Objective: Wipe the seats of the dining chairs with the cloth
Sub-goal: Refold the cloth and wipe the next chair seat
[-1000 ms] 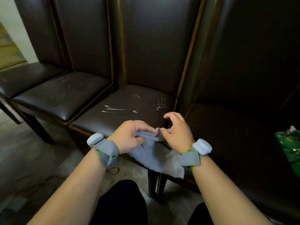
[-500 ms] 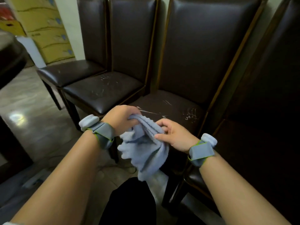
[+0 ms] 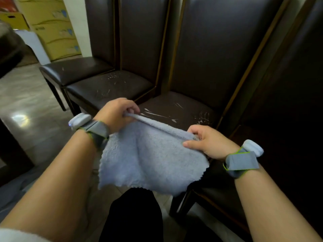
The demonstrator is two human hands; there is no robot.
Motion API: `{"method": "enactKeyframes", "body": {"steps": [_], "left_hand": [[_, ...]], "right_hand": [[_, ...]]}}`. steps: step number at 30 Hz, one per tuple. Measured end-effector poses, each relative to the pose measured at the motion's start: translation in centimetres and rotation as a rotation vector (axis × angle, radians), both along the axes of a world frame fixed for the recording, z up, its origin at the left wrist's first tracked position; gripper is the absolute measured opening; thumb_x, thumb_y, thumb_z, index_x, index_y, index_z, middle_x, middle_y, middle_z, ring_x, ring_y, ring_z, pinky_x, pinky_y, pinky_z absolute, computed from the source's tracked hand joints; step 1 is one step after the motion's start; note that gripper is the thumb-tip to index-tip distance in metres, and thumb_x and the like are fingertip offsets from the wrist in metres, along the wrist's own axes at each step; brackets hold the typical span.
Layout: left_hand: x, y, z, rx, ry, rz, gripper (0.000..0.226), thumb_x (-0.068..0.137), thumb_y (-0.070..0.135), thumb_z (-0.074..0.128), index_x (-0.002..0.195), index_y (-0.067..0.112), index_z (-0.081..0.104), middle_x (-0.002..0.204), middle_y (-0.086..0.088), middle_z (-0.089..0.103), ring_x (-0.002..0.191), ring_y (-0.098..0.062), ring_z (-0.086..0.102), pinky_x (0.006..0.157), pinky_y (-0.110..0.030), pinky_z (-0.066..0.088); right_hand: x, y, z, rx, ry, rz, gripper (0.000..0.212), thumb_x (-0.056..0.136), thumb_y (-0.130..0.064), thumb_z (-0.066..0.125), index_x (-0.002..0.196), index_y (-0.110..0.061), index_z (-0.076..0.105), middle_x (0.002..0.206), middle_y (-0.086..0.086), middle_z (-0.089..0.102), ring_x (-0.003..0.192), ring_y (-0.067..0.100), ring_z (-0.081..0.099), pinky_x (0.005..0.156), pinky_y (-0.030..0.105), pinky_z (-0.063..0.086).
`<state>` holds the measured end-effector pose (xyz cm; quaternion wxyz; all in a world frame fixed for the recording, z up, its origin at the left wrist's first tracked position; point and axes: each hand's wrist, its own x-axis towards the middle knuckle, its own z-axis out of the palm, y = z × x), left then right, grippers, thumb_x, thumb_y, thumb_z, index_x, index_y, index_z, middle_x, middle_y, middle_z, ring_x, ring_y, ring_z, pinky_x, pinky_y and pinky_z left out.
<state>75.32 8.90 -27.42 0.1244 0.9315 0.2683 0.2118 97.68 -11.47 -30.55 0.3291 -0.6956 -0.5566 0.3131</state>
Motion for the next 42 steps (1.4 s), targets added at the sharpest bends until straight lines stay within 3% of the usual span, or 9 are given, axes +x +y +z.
{"method": "enactKeyframes", "body": {"steps": [3,6,8,12,16,22,28,36,42], "left_hand": [[4.4,0.7,-0.2,0.063,-0.019,0.031,0.026,0.076,0.018,0.072,0.102,0.021,0.068,0.096,-0.001,0.055,0.09,-0.02,0.055,0.083,-0.041,0.049],[8.2,-0.8,-2.4,0.077,0.01,0.311,0.044,0.078,0.021,0.067,0.12,0.024,0.052,0.121,-0.008,0.04,0.11,-0.03,0.044,0.087,-0.045,0.046],[10.0,-3.9,-5.2,0.003,0.013,0.289,0.035,0.08,0.015,0.063,0.113,0.021,0.052,0.118,-0.009,0.041,0.106,-0.032,0.047,0.083,-0.042,0.045],[10.3,-10.1,-12.7,-0.026,0.174,0.113,0.024,0.089,0.025,0.049,0.113,0.025,0.053,0.122,-0.003,0.046,0.113,-0.027,0.05,0.09,-0.038,0.04],[9.7,-9.3,-15.3,-0.033,0.228,0.065,0.048,0.096,0.034,0.041,0.143,0.032,0.03,0.153,0.003,0.024,0.145,-0.017,0.015,0.117,-0.043,0.009],[13.5,-6.1,-15.0,0.027,0.318,0.018,0.076,0.082,0.051,-0.008,0.151,0.03,0.013,0.159,0.009,0.014,0.147,-0.008,0.007,0.118,-0.041,-0.001],[18.8,-4.1,-14.7,0.02,0.408,-0.003,0.054,0.101,0.041,0.016,0.152,0.029,0.007,0.161,0.009,0.003,0.147,-0.008,-0.002,0.119,-0.041,-0.003],[26.9,-1.1,-15.4,0.032,0.429,-0.044,0.054,0.101,0.041,0.015,0.153,0.028,0.004,0.161,0.006,-0.001,0.147,-0.01,-0.005,0.119,-0.042,-0.004],[32.4,1.4,-15.2,-0.016,0.516,-0.061,0.056,0.1,0.042,0.012,0.152,0.027,-0.001,0.161,0.005,-0.007,0.147,-0.012,-0.01,0.119,-0.043,-0.007]], "right_hand": [[2.5,0.3,-0.4,0.085,-0.213,-0.267,0.017,0.082,-0.02,0.072,0.078,-0.015,0.056,0.067,-0.001,0.053,0.064,0.014,0.052,0.058,0.029,0.037],[2.5,0.6,-2.7,-0.011,-0.603,-0.743,0.029,0.082,-0.026,0.065,0.108,-0.019,0.054,0.11,0.008,0.054,0.105,0.032,0.052,0.081,0.039,0.041],[-0.1,0.9,-5.3,-0.012,-0.76,-0.752,0.043,0.082,-0.029,0.063,0.122,-0.021,0.048,0.128,0.006,0.043,0.116,0.032,0.044,0.089,0.044,0.038],[-5.3,2.4,-10.8,-0.144,-0.484,-0.557,0.056,0.094,-0.036,0.045,0.146,-0.021,0.028,0.154,0.01,0.022,0.142,0.029,0.02,0.111,0.045,0.023],[-5.4,2.9,-13.1,-0.202,-0.509,-0.57,0.067,0.098,-0.039,0.031,0.154,-0.017,0.001,0.161,0.011,-0.007,0.148,0.025,-0.014,0.118,0.047,-0.004],[-2.4,5.0,-12.5,-0.185,-0.406,-0.706,0.067,0.098,-0.038,0.027,0.153,-0.008,0.001,0.161,0.014,-0.007,0.148,0.023,-0.012,0.12,0.043,-0.004],[2.6,7.3,-12.7,-0.188,-0.399,-0.779,0.068,0.098,-0.038,0.029,0.152,-0.006,0.003,0.161,0.014,-0.003,0.148,0.024,-0.007,0.119,0.04,-0.001],[10.3,10.6,-13.4,-0.115,-0.328,-0.853,0.079,0.081,-0.039,0.022,0.152,-0.004,0.015,0.16,0.017,0.008,0.148,0.027,0.003,0.12,0.039,0.001],[17.0,12.6,-14.3,-0.162,-0.363,-0.771,0.065,0.097,-0.033,0.036,0.153,-0.008,0.011,0.161,0.013,0.005,0.148,0.025,0.002,0.12,0.037,-0.002]]}}
